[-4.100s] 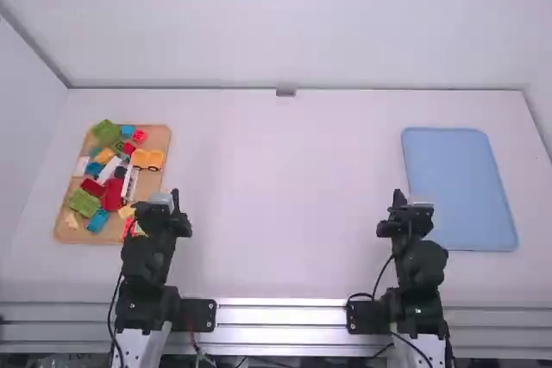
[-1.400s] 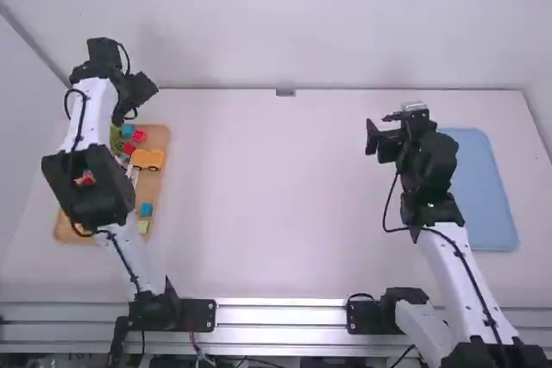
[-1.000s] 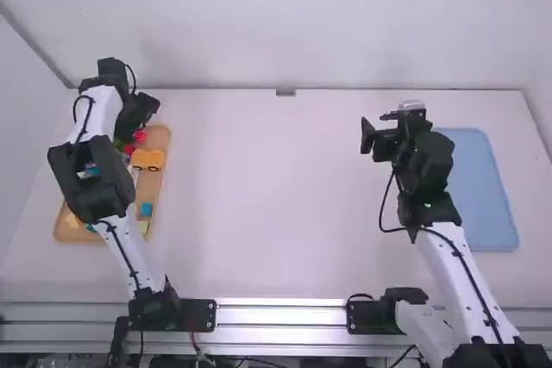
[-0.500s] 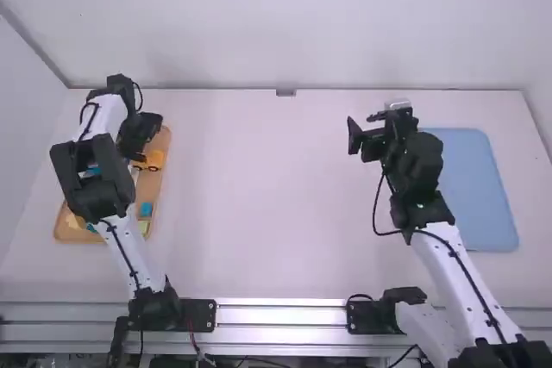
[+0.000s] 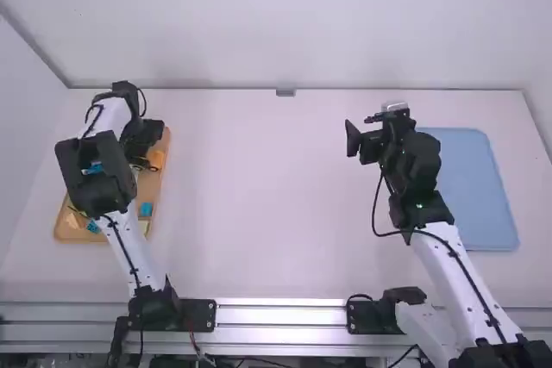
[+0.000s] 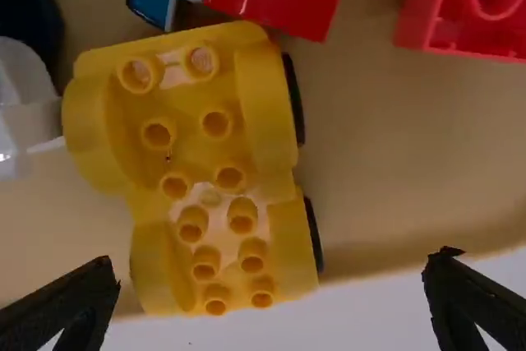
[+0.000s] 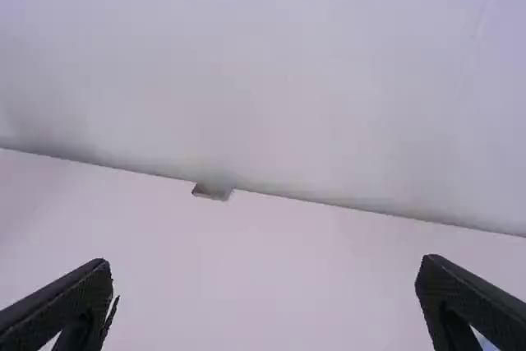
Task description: Assemble lego blocks to make yellow taxi
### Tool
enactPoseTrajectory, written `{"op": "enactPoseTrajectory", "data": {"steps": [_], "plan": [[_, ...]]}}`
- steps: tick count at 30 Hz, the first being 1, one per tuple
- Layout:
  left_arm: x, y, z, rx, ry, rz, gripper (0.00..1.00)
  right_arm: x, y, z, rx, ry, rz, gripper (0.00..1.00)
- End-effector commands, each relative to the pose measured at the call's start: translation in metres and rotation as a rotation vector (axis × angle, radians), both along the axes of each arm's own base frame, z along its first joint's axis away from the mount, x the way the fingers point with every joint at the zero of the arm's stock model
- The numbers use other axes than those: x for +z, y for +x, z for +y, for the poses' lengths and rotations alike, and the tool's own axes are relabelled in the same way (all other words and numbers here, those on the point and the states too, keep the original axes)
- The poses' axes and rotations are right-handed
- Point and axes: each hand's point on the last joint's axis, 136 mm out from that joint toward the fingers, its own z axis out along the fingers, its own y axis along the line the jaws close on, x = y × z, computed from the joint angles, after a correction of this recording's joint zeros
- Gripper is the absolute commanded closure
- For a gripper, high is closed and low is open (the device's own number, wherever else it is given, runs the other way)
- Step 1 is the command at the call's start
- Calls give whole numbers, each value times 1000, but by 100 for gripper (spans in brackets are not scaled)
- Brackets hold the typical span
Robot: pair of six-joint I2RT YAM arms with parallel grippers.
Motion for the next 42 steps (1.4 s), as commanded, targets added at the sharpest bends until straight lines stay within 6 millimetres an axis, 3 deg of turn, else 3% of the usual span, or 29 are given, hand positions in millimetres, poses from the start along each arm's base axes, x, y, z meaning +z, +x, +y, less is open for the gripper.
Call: {"op": "enactPoseTrajectory", "data": {"steps": [1, 11, 17, 20, 24, 27, 29, 37, 38, 42], "plan": [[-13, -8, 2, 25, -1, 36, 1, 19, 3, 1, 2, 12, -36, 2], [-28, -12, -1, 26, 2, 37, 2, 19, 3, 1, 3, 12, -36, 2], [-33, -9, -2, 25, 4, 19, 14, 18, 3, 1, 2, 15, -33, 2], [-39, -12, -2, 27, 3, 24, 14, 19, 3, 1, 2, 15, -34, 2], [-44, -14, -1, 30, 3, 22, 24, 19, 3, 1, 2, 14, -34, 2], [-43, -13, 0, 32, 4, 16, 46, 19, 3, 1, 2, 15, -35, 2], [-39, -10, 1, 30, 3, 7, 58, 19, 3, 1, 2, 15, -34, 2], [4, -4, 4, 33, -8, 29, 60, 19, 3, 1, 2, 15, -34, 2], [20, -1, 4, -3, -8, 30, 63, 19, 3, 1, 2, 14, -34, 2], [48, 6, -12, -118, -23, 25, 71, 19, 3, 1, 2, 15, -34, 2]]}}
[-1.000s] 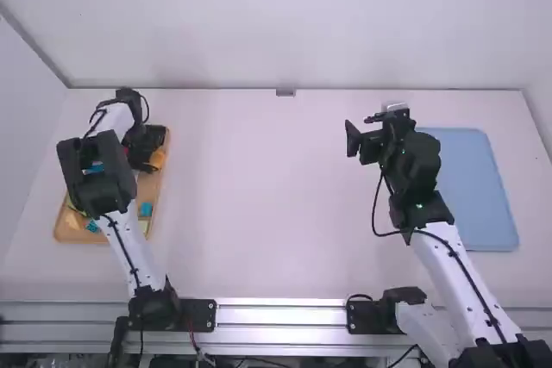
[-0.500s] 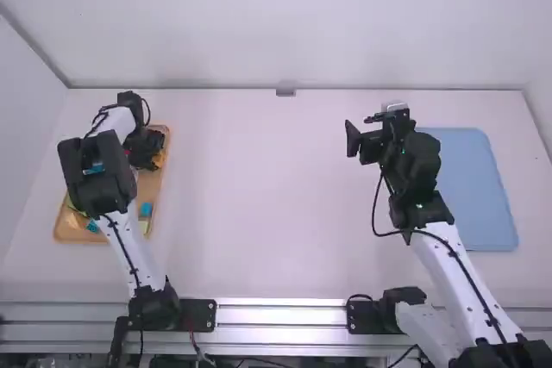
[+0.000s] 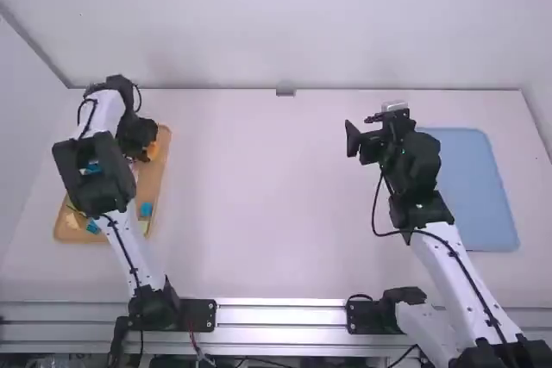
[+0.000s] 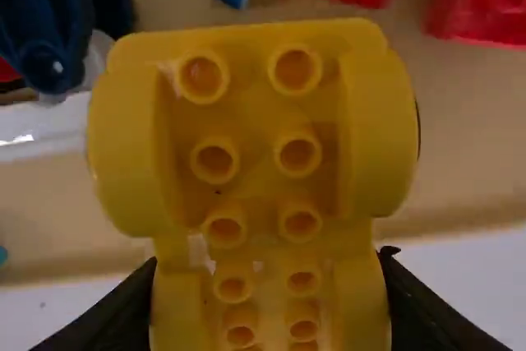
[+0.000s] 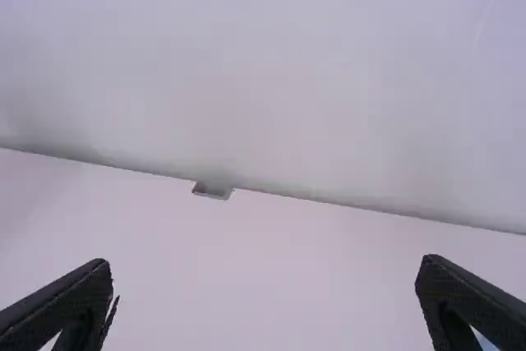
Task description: Assemble lego blocks to make yellow taxi
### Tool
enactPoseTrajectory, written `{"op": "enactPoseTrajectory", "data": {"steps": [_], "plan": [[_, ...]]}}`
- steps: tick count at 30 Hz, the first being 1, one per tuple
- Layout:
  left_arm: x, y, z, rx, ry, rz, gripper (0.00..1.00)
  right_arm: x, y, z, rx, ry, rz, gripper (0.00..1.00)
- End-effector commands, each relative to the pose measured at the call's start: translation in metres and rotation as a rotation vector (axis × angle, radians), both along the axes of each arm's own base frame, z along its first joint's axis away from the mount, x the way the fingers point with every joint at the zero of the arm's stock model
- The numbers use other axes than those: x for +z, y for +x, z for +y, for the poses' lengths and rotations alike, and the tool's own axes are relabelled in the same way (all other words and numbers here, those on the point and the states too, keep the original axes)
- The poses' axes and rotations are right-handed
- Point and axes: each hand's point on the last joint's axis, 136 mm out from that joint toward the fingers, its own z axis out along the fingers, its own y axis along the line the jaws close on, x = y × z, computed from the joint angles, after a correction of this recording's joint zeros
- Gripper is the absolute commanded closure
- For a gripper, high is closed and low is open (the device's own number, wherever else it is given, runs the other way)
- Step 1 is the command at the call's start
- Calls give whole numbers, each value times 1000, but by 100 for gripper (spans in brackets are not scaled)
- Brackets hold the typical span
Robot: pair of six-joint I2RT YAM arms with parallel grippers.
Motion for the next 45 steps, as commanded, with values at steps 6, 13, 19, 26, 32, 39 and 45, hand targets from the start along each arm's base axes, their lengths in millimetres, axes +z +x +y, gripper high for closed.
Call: {"op": "enactPoseTrajectory", "data": {"steps": [6, 13, 19, 26, 32, 39, 45], "plan": [[35, 9, -51, -248, 64, 14, 75, 18, 3, 1, 3, 10, -34, 2], [45, 24, -146, -778, 49, -76, 86, 12, 2, 1, 2, 7, -10, 2], [39, 14, -230, -1352, 51, -143, 97, 4, 0, 1, 3, -2, 26, 2], [8, -39, -302, -2050, 47, -41, 98, 3, 0, 1, 3, -3, 30, 2], [-21, -78, -335, -2430, 44, 43, 98, 3, 0, 1, 4, -7, 29, 2], [-40, -118, -358, -2703, 11, 76, 99, 2, 0, 0, 3, -10, 31, 2], [-29, -153, -374, -2964, -184, -225, 99, 2, 0, 1, 4, -10, 32, 2]]}}
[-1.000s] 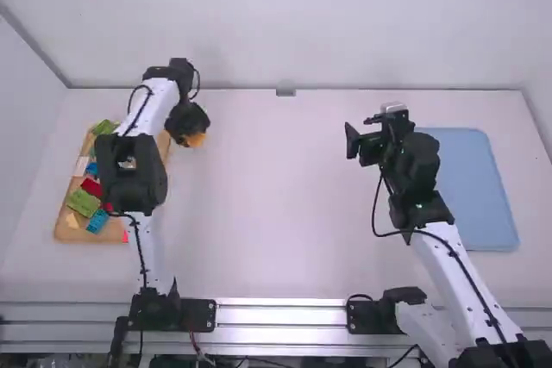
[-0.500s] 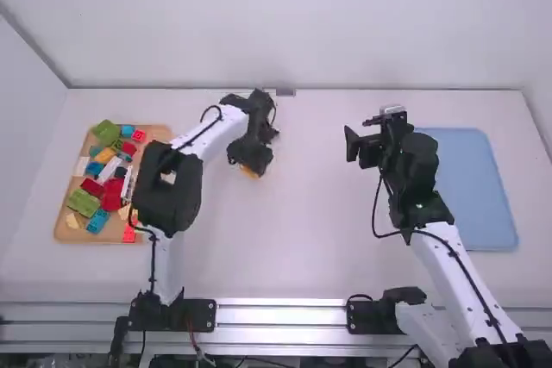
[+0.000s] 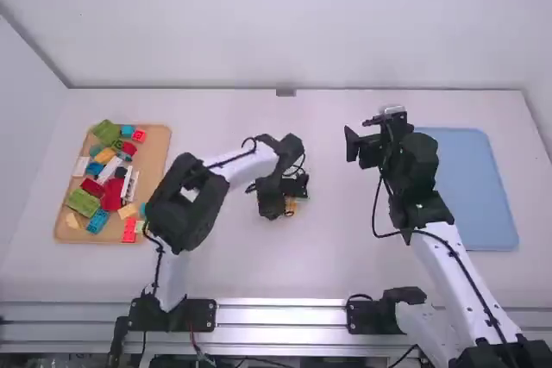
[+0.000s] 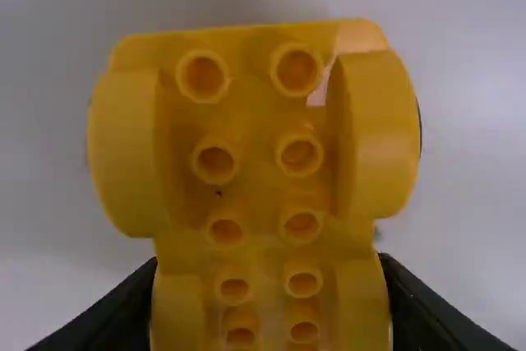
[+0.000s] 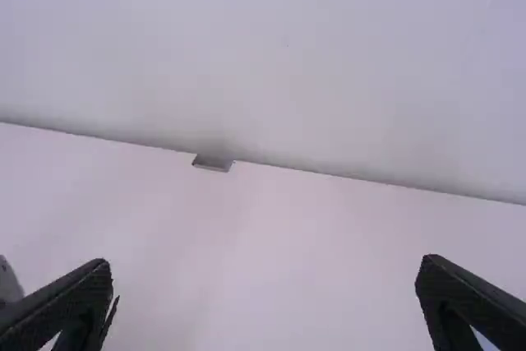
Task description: Assemble lego blocks to make yellow taxi
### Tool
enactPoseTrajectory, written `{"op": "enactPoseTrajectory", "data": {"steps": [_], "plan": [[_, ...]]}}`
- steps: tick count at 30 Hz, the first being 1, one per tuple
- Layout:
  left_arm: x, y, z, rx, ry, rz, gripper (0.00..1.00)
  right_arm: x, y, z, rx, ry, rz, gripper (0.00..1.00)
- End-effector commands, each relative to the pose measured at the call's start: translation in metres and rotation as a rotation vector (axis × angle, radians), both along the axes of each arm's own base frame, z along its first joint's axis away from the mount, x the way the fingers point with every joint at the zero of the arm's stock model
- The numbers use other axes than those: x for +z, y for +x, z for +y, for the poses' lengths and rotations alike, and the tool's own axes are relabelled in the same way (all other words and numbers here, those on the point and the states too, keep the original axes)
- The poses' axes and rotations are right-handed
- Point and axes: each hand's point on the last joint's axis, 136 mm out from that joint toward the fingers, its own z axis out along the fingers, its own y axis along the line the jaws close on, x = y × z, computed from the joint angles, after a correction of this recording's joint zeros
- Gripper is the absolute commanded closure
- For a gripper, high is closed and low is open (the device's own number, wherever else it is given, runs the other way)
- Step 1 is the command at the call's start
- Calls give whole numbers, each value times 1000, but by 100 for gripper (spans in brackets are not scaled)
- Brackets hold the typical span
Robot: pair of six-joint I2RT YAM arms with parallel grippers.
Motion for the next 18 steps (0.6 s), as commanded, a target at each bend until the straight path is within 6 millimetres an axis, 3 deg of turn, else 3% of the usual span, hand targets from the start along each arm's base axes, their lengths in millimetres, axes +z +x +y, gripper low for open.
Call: {"op": "enactPoseTrajectory", "data": {"steps": [1, 4, 9, 14, 18], "plan": [[22, -15, -10, -168, -157, 16, 99, 19, 4, 1, 2, 7, -37, 2], [17, -18, -12, -178, -162, -6, 98, 19, 4, 1, 1, 8, -37, 2], [-1, 2, -7, -68, -101, -113, 92, 19, 4, 1, 0, 8, -37, 2], [-13, 0, 1, -62, -76, -133, 92, 19, 4, 1, 2, 8, -37, 2], [-17, -4, 3, -69, -73, -123, 83, 19, 4, 1, 3, 9, -37, 2]]}}
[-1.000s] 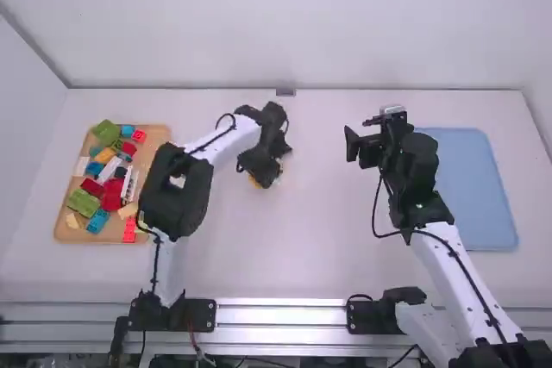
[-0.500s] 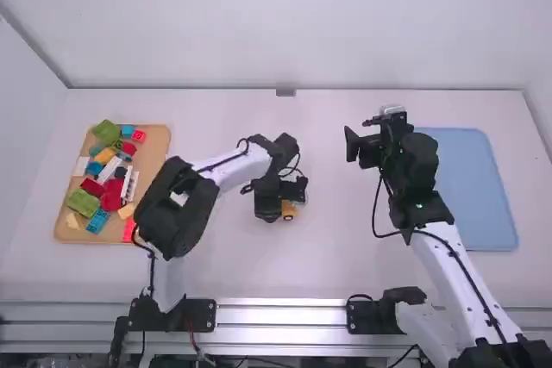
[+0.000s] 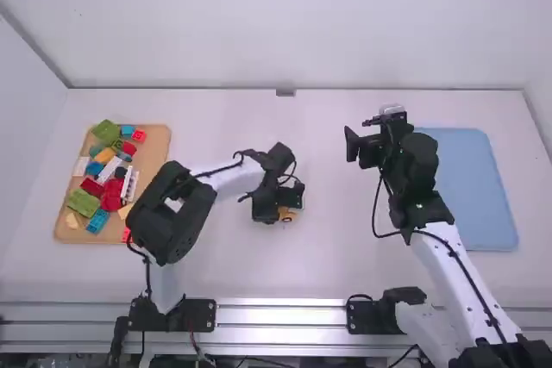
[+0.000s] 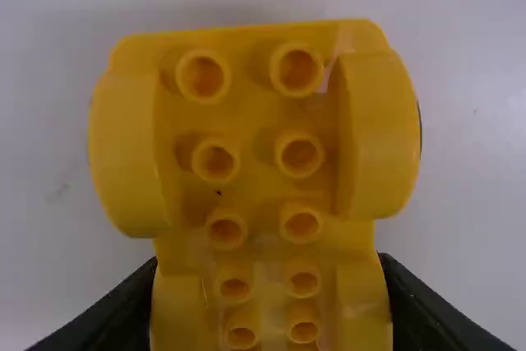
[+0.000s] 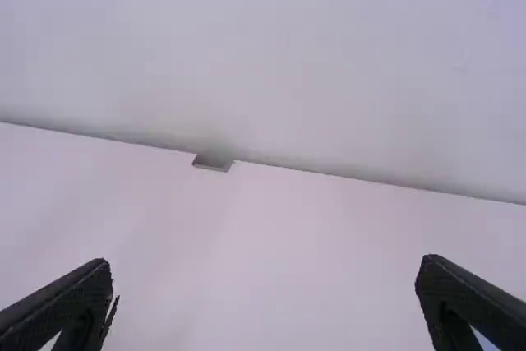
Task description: Assemble lego blocks to make yellow taxi
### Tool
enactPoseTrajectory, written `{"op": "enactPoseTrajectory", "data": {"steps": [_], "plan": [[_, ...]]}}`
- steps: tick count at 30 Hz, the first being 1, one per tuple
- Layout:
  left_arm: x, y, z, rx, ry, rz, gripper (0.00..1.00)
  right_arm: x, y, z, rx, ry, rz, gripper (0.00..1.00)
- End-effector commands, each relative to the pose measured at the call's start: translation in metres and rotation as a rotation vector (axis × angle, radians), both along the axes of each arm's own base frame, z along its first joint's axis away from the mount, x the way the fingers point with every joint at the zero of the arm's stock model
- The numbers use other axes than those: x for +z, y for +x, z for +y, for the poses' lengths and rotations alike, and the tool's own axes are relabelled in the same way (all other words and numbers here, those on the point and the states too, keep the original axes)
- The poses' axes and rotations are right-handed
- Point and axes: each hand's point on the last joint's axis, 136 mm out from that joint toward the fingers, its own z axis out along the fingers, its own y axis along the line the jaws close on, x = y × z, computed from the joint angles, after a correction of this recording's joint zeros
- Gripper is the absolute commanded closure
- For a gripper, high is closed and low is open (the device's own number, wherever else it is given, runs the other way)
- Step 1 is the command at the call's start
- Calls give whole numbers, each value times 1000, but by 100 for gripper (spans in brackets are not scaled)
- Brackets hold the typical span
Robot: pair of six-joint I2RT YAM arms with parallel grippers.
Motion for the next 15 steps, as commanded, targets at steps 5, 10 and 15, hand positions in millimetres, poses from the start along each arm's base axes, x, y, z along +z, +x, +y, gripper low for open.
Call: {"op": "enactPoseTrajectory", "data": {"steps": [5, 10, 15], "plan": [[1, 4, -3, 8, -14, -29, 56, 19, 4, 1, 4, 4, -38, 2], [3, 7, -5, 9, -21, -37, 1, 19, 4, 1, 4, 5, -38, 2], [11, 12, -8, 9, -26, -44, 1, 19, 4, 1, 4, 5, -39, 2]]}}
